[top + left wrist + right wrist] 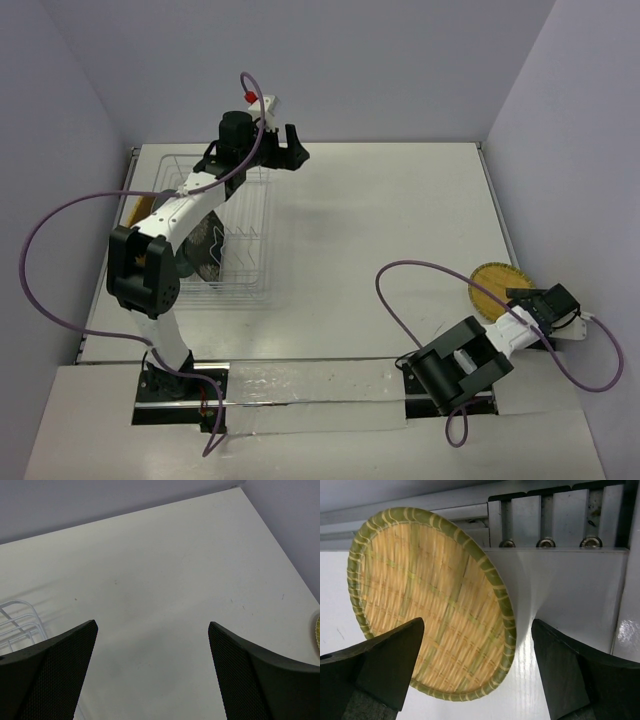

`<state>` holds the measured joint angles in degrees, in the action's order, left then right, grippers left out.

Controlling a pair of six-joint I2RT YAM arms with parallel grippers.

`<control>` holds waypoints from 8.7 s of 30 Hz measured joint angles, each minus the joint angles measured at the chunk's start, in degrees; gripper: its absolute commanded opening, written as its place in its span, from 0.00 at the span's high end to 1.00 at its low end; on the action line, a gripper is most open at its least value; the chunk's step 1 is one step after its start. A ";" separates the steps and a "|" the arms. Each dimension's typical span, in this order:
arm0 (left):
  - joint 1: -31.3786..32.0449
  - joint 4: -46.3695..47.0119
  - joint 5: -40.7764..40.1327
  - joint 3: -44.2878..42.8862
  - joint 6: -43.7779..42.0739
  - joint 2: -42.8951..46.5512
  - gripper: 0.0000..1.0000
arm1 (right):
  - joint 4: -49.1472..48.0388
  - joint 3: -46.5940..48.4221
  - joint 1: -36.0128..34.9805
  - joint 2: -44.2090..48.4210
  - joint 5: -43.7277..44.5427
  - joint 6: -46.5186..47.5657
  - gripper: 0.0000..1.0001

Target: Load the plates into the dish rack

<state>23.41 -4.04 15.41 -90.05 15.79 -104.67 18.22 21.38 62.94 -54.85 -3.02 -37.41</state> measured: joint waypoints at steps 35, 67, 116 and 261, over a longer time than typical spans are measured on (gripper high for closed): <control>-0.71 -0.24 5.16 -2.46 -1.82 -0.40 0.01 | -3.55 0.49 -8.05 15.87 -16.32 4.66 1.00; 10.74 8.22 33.58 2.00 9.03 -6.01 0.15 | -42.03 9.27 -51.08 -4.11 -43.70 -5.90 1.00; 5.82 -30.63 -60.50 20.34 4.38 32.36 1.00 | -22.47 18.99 -51.10 -14.42 -25.06 7.99 0.00; 14.39 -21.01 -54.79 24.69 12.92 48.81 0.01 | -16.63 23.09 -51.21 -9.36 -15.46 11.66 0.00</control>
<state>37.80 -25.05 -39.38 -65.36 28.71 -55.85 1.60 44.47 11.73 -64.21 -18.49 -25.75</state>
